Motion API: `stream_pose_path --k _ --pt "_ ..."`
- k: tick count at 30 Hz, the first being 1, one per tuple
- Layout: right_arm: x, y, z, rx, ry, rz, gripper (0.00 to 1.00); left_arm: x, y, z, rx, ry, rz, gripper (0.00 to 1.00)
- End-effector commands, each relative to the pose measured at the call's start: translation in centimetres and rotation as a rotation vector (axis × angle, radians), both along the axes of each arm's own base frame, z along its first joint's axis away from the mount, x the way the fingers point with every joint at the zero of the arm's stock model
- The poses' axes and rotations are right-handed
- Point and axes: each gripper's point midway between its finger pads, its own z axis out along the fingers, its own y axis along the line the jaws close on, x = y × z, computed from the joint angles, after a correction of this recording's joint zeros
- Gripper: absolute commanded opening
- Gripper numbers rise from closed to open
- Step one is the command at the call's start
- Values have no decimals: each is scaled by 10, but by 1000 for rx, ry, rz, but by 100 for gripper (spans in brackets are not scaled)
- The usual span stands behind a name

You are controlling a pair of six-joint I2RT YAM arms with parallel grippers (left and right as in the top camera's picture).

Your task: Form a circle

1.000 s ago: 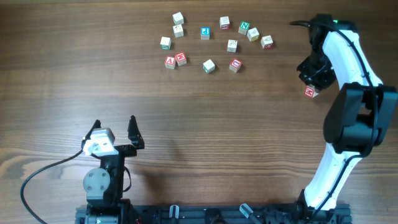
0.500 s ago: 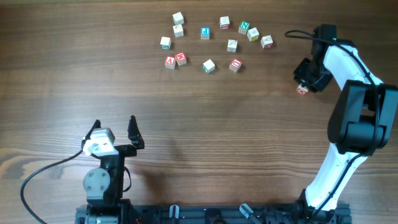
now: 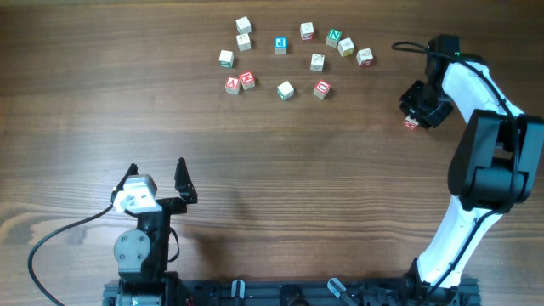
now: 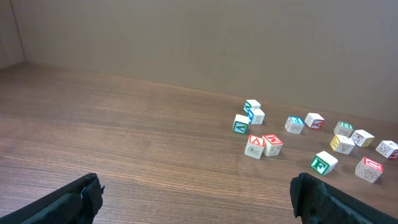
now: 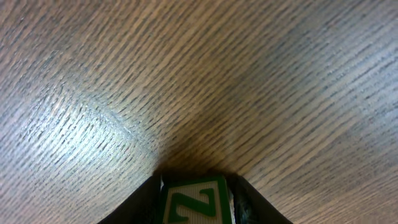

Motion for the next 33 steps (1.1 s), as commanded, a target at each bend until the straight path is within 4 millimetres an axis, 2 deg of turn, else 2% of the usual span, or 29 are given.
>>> stream_pose_path --k 1,5,10,13,16,17,20,22,24,26,30,31,33 --pt "-5 2 -7 17 14 -55 39 0 0 -1 22 -4 -5 100" --pt "-4 2 -7 18 9 -90 39 0 0 -1 22 -4 -5 100" --pt "-7 3 -4 18 25 -69 69 0 0 -1 22 -4 -5 100" --pt "-5 2 9 18 27 -57 76 0 0 -1 22 -4 -5 100" --pt "4 1 39 13 -18 -42 80 0 0 -1 22 -4 -5 100" --pt "9 2 64 12 -64 -39 80 0 0 -1 22 -4 -5 100" --pt "20 16 109 47 -193 37 80 0 0 -1 22 -4 -5 100" --pt "33 44 142 121 -323 172 93 0 0 -1 22 -4 -5 100" --pt "44 77 164 198 -422 289 100 0 0 -1 22 -4 -5 100" --pt "53 110 172 234 -476 364 100 0 0 -1 22 -4 -5 100" --pt "66 180 175 258 -552 520 99 0 0 -1 22 -4 -5 100" --pt "71 208 179 256 -596 588 100 0 0 -1 22 -4 -5 100" --pt "76 248 181 213 -657 683 100 0 0 -1 22 -4 -5 100"
